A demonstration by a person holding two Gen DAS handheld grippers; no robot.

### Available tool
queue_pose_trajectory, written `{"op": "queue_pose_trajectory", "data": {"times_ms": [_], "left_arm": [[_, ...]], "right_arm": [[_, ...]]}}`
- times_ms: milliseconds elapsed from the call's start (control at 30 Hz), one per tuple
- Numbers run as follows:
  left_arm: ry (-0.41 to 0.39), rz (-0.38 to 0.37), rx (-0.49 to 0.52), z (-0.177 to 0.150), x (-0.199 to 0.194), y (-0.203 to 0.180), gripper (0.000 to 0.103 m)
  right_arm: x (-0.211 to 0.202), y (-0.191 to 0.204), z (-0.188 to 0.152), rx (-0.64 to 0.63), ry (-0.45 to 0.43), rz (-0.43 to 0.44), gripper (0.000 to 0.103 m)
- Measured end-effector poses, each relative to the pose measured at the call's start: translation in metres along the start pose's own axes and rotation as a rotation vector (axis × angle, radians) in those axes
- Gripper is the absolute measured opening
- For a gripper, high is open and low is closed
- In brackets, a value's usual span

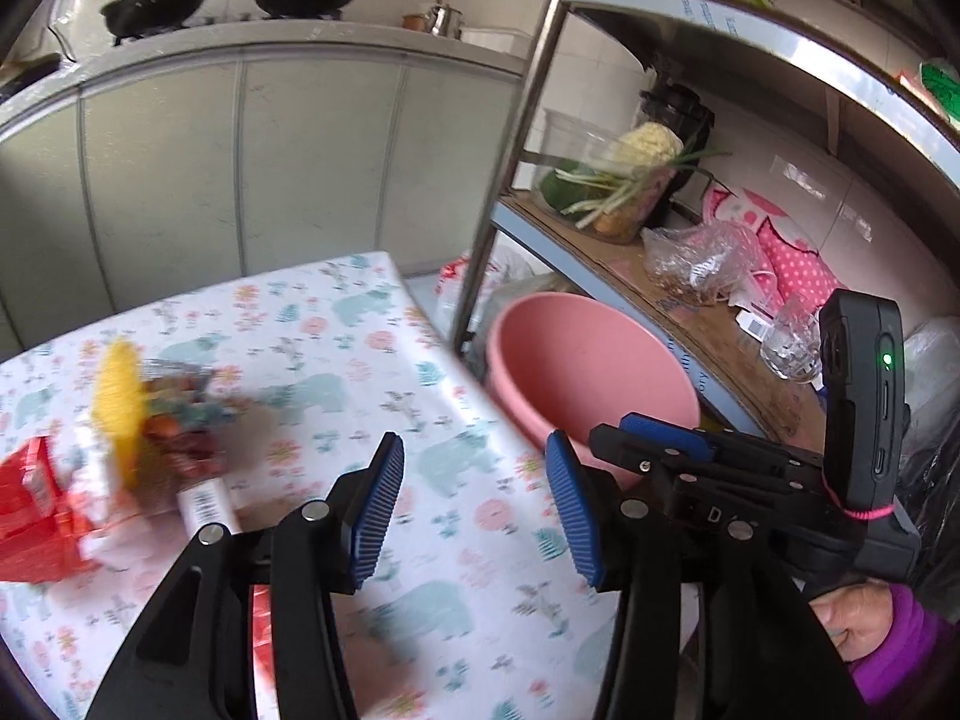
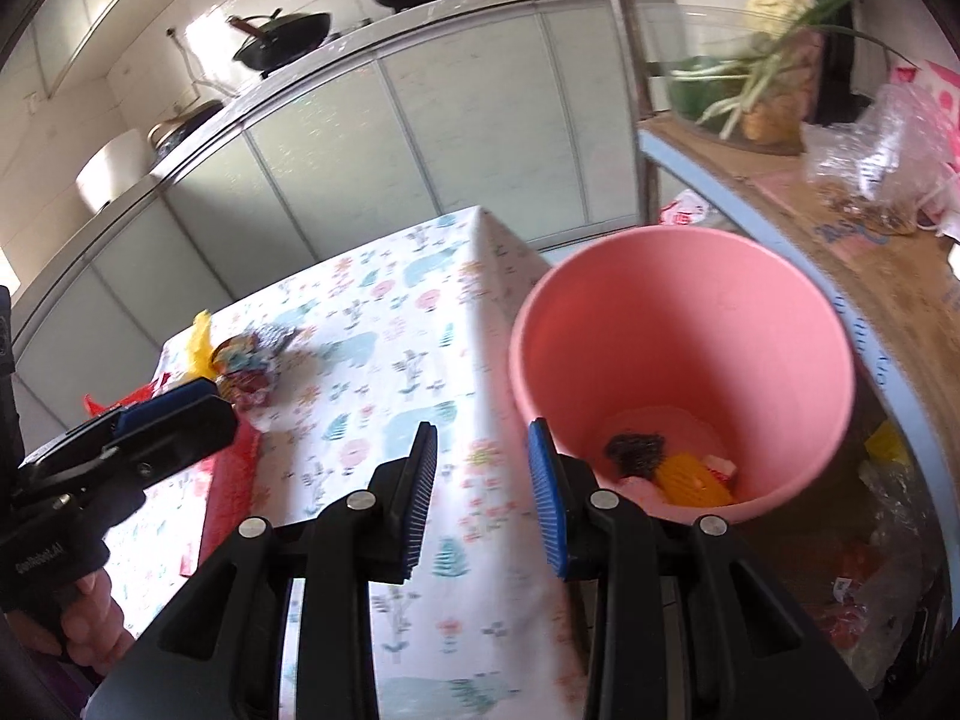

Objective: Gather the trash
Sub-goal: 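Move both open tools back over the table, then grasp the white foam block with the left tool while the right tool grasps the red box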

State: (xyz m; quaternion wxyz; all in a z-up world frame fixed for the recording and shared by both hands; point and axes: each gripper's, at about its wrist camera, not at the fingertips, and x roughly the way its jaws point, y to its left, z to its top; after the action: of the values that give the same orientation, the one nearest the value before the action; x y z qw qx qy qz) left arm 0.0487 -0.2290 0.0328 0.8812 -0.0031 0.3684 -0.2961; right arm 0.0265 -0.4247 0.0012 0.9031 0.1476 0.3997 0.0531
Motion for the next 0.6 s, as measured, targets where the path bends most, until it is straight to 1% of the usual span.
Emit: {"op": "queue_pose_trajectory", "data": {"times_ms": [167,300,467,600], "left_arm": [[-0.05,0.095,-0.006,-0.014,-0.038,0.038,0.051],[-0.08,0.215,-0.023,-0.031,-0.067,0.075,0.053],[-0.076,0.285,-0.129,-0.05,-0.088,0.122,0.055],[-0.073,0.299,-0.21,-0.059,-0.093,0.15,0.055]], "right_arm": [[0.01,0.026,-0.003,-0.036,0.032,0.045,0.032],[0.023,0.045,-0.005,-0.053,0.07,0.082,0.032],[0.037,0.073,-0.006,-0.095,0.101,0.127,0.032],[0.045,0.094,-0.007,-0.13,0.121,0.157,0.032]]}}
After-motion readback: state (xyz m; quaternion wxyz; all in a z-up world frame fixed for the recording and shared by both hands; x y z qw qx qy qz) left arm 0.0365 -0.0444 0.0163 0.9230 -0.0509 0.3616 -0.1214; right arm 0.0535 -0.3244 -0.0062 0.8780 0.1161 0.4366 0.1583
